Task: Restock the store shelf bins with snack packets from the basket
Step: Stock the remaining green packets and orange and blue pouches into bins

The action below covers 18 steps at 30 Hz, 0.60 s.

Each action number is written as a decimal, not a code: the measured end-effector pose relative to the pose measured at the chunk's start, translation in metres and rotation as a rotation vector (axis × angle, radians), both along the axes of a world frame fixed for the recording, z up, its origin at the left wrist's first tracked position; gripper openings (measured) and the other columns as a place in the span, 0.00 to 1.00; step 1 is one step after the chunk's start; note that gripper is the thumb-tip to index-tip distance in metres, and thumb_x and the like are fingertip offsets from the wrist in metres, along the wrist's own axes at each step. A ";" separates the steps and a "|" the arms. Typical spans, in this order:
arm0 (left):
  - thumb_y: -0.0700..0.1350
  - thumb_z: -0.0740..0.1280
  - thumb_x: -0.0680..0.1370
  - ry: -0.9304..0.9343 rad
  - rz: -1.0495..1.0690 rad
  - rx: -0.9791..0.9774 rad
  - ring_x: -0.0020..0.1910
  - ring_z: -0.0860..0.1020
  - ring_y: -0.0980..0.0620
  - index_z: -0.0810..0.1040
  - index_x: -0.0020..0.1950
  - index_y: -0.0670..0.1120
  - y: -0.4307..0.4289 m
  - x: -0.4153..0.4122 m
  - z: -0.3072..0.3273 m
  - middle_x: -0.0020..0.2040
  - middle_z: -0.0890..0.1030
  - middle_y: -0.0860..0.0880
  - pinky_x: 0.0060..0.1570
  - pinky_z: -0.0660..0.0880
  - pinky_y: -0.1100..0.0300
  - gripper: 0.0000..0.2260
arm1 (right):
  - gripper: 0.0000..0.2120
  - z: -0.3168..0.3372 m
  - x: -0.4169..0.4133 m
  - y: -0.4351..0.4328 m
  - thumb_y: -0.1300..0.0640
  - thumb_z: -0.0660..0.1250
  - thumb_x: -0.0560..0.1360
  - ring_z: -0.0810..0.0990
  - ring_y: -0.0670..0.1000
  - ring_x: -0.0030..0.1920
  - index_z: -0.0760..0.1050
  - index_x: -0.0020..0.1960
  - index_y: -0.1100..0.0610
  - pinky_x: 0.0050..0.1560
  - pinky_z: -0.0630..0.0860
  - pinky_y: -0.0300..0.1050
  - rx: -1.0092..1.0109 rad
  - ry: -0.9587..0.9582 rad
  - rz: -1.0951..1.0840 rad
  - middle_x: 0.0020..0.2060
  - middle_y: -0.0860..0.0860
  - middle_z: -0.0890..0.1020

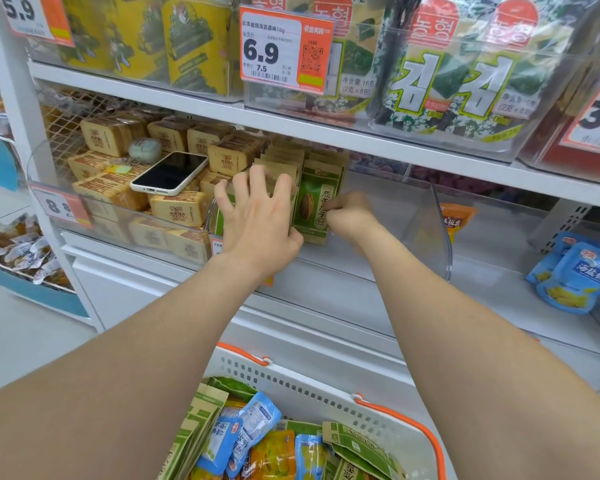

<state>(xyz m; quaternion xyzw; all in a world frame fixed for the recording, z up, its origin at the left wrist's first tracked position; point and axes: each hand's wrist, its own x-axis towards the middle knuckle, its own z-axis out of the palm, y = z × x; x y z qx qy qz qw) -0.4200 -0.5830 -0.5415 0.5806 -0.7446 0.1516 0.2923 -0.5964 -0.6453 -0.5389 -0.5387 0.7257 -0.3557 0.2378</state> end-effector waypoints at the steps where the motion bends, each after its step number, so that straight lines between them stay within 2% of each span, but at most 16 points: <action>1: 0.53 0.72 0.68 -0.001 -0.002 0.003 0.66 0.67 0.39 0.72 0.64 0.52 0.000 0.000 0.000 0.65 0.68 0.44 0.71 0.59 0.36 0.25 | 0.21 0.002 0.001 0.003 0.69 0.63 0.75 0.80 0.57 0.65 0.80 0.66 0.63 0.62 0.79 0.47 -0.037 0.005 0.007 0.65 0.58 0.81; 4: 0.53 0.72 0.68 -0.002 -0.004 0.003 0.66 0.67 0.39 0.72 0.64 0.52 -0.001 0.000 0.000 0.65 0.68 0.44 0.71 0.59 0.36 0.25 | 0.25 0.003 0.005 0.007 0.70 0.64 0.74 0.76 0.56 0.68 0.77 0.70 0.62 0.66 0.75 0.44 -0.091 0.054 0.074 0.70 0.57 0.75; 8: 0.53 0.72 0.68 0.003 0.002 0.002 0.66 0.67 0.38 0.72 0.63 0.51 -0.001 -0.002 0.000 0.64 0.68 0.44 0.71 0.59 0.35 0.25 | 0.23 -0.002 0.006 0.004 0.67 0.64 0.73 0.75 0.55 0.57 0.78 0.67 0.59 0.65 0.71 0.38 -0.056 0.111 0.065 0.69 0.56 0.66; 10: 0.53 0.72 0.68 0.001 0.005 -0.006 0.65 0.67 0.38 0.72 0.63 0.51 0.000 -0.002 -0.001 0.64 0.69 0.44 0.70 0.60 0.35 0.25 | 0.21 -0.001 0.007 0.003 0.67 0.63 0.73 0.75 0.54 0.58 0.81 0.63 0.58 0.67 0.71 0.38 -0.057 0.067 0.041 0.68 0.56 0.69; 12: 0.53 0.72 0.68 -0.001 0.003 -0.010 0.65 0.67 0.38 0.72 0.63 0.51 -0.001 -0.001 -0.001 0.64 0.69 0.44 0.70 0.60 0.35 0.25 | 0.18 0.001 0.008 0.002 0.67 0.62 0.73 0.75 0.56 0.66 0.84 0.58 0.57 0.69 0.73 0.43 -0.045 0.031 0.053 0.66 0.57 0.76; 15: 0.53 0.72 0.68 0.002 -0.001 -0.007 0.66 0.67 0.38 0.72 0.63 0.51 -0.002 -0.001 -0.001 0.64 0.69 0.44 0.70 0.59 0.35 0.25 | 0.19 0.004 0.008 0.004 0.69 0.62 0.74 0.77 0.55 0.67 0.84 0.61 0.63 0.68 0.75 0.46 -0.042 -0.008 0.055 0.64 0.56 0.82; 18: 0.53 0.72 0.68 0.004 -0.008 -0.005 0.66 0.67 0.38 0.72 0.63 0.52 -0.003 -0.001 -0.002 0.64 0.69 0.44 0.70 0.59 0.36 0.25 | 0.19 0.003 0.005 0.004 0.70 0.60 0.74 0.78 0.53 0.64 0.84 0.60 0.62 0.66 0.75 0.44 -0.062 -0.045 0.046 0.63 0.55 0.82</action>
